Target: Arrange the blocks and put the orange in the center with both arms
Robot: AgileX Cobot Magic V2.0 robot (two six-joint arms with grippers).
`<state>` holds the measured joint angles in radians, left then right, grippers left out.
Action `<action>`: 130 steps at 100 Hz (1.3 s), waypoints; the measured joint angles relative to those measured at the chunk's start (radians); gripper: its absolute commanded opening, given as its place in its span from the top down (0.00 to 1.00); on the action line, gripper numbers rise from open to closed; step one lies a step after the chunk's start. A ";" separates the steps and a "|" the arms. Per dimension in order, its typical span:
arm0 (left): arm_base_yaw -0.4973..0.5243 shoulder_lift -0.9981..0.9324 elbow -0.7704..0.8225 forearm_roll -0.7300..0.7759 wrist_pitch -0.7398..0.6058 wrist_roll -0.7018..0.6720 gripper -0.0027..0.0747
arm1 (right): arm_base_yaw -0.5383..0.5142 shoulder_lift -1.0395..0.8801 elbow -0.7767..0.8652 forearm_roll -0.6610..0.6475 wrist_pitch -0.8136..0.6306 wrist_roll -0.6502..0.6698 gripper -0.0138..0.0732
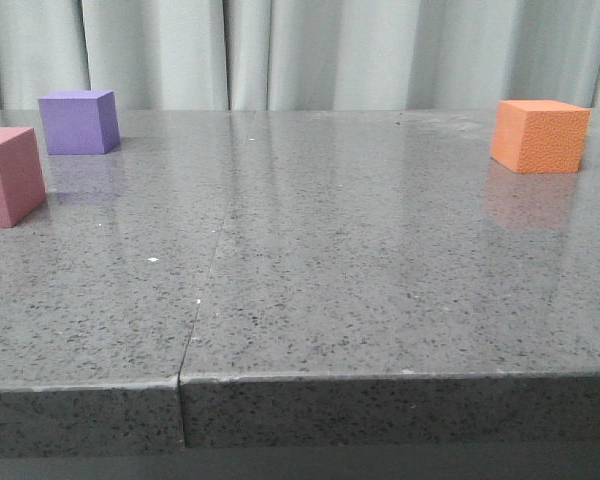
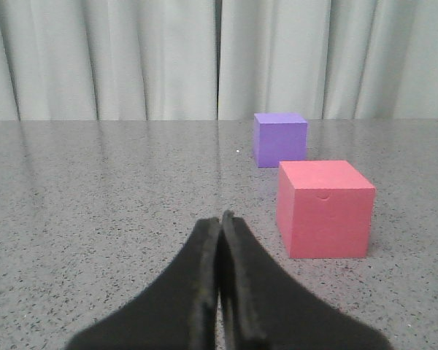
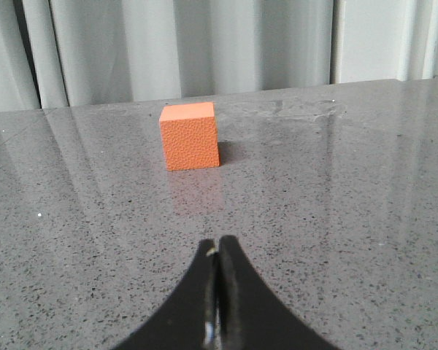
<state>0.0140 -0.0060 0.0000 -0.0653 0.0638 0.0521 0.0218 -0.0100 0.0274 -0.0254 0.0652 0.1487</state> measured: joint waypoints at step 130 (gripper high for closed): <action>0.000 0.000 0.000 0.000 0.000 0.000 0.99 | 0.000 0.113 -0.270 0.006 0.227 0.002 0.92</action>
<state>0.0140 -0.0060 0.0000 -0.0653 0.0638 0.0521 0.0218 0.1030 -0.2422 -0.0197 0.2920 0.1505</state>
